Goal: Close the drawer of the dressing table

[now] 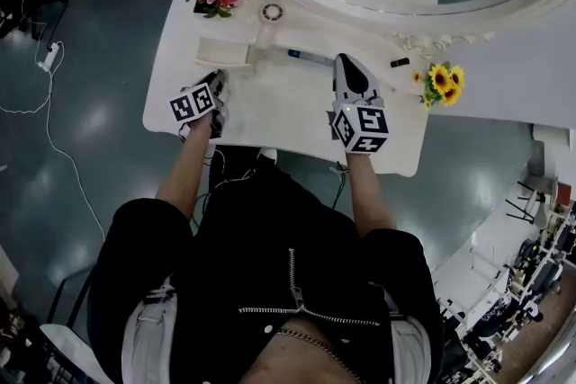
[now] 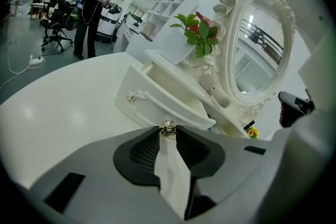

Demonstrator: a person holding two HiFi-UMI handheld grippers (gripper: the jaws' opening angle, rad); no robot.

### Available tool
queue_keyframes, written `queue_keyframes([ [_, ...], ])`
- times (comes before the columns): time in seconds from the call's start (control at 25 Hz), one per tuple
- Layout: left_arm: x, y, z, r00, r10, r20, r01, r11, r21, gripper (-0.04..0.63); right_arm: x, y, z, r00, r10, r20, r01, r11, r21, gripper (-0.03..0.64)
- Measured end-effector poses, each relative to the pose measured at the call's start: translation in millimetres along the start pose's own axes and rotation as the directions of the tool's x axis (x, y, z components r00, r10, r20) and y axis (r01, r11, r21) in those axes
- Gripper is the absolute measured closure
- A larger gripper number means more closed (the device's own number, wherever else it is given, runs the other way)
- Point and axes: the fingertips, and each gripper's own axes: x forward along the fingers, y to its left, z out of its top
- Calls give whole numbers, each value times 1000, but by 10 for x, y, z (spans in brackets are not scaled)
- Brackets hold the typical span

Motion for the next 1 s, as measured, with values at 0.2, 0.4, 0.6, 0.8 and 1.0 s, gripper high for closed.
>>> queue_keyframes([
  [0.2,-7,-13,56,1000,5,18,-6,1000,17,488,13,4,-5,1000,8,0,-8,1000,2,614],
  [0.4,67,36,114,1000,16,5,-16,1000,23,488,40,-3,-4,1000,12,-3,-12,1000,-2,614],
  [0.6,190,53,227,1000,17,-16,-17,999,39,488,65,-56,13,1000,2,0,-2,1000,6,614],
  [0.8,310,33,326,999,8,-36,-7,999,53,488,80,-135,21,1000,-14,-4,14,1000,15,614],
  [1.0,427,9,420,999,-2,-38,4,998,59,488,89,-179,4,1000,-28,-6,28,999,19,614],
])
